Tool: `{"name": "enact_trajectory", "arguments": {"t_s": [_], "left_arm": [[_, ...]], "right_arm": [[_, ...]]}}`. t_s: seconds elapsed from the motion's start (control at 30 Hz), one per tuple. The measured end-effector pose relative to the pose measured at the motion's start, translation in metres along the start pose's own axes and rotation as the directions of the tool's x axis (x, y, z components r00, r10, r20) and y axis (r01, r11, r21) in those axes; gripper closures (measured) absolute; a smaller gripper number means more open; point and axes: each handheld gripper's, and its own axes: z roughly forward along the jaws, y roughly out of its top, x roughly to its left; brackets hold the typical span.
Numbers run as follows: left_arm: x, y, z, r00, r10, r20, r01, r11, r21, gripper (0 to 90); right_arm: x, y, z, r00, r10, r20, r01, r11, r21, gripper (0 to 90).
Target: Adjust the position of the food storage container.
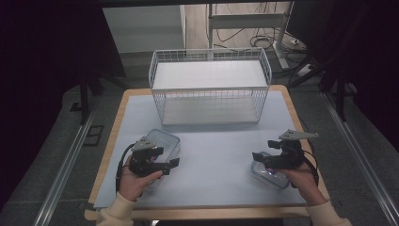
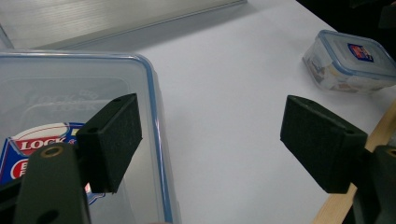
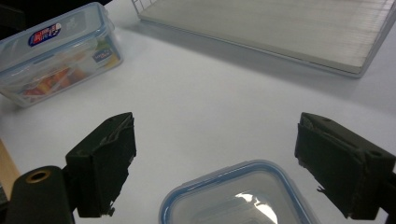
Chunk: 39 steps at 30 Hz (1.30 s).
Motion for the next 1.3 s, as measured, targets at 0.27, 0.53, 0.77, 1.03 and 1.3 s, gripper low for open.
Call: {"name": "enact_trajectory", "arguments": {"t_s": [0.27,0.53,0.77,1.03,1.3], "left_arm": [[-0.008,-0.004,0.000,0.9996,0.000,0.028,0.000,1.0000,-0.002,22.4],[-0.027,-0.007,-0.005,0.9968,0.045,0.066,-0.046,0.9988,0.015,54.8],[-0.042,-0.014,0.011,0.9893,0.069,0.128,-0.080,0.9937,0.078,88.8],[-0.041,-0.037,0.023,0.9940,0.049,0.098,-0.066,0.9819,0.178,89.9],[-0.034,-0.050,0.022,0.9977,0.017,0.065,-0.031,0.9748,0.221,90.0]], "right_arm": [[0.002,-0.008,0.004,1.0000,0.002,-0.006,-0.002,0.999,0.033,14.5],[0.015,-0.001,0.008,0.9985,-0.054,-0.006,0.054,0.998,0.027,14.7],[0.013,-0.005,0.008,0.9984,-0.057,0.004,0.057,0.997,0.044,14.8],[0.013,-0.005,0.007,0.9979,-0.063,0.010,0.063,0.997,0.042,15.1],[0.010,-0.004,0.008,0.9984,-0.055,0.013,0.054,0.997,0.046,15.7]]}}
